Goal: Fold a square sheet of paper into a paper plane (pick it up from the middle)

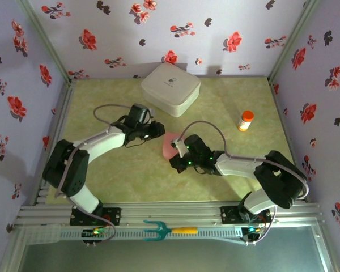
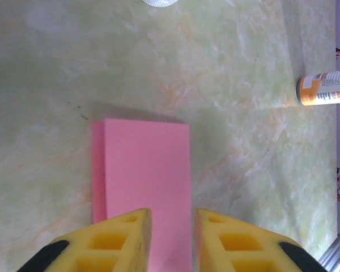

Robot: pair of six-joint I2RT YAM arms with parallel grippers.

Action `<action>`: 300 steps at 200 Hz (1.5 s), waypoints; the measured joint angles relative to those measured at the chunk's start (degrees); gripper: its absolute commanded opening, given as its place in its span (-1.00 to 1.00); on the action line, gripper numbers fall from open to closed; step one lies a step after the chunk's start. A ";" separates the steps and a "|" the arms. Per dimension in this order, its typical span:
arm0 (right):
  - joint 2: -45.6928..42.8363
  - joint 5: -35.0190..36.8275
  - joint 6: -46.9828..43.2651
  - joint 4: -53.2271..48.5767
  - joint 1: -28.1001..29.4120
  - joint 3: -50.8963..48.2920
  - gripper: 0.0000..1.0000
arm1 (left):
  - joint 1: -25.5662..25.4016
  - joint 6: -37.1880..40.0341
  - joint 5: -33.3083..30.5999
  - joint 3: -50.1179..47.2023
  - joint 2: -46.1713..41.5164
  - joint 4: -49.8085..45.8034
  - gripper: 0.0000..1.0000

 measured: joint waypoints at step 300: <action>3.41 0.66 4.83 -2.14 -5.05 1.01 -0.99 | -3.02 3.19 4.44 7.96 18.95 -3.93 -0.74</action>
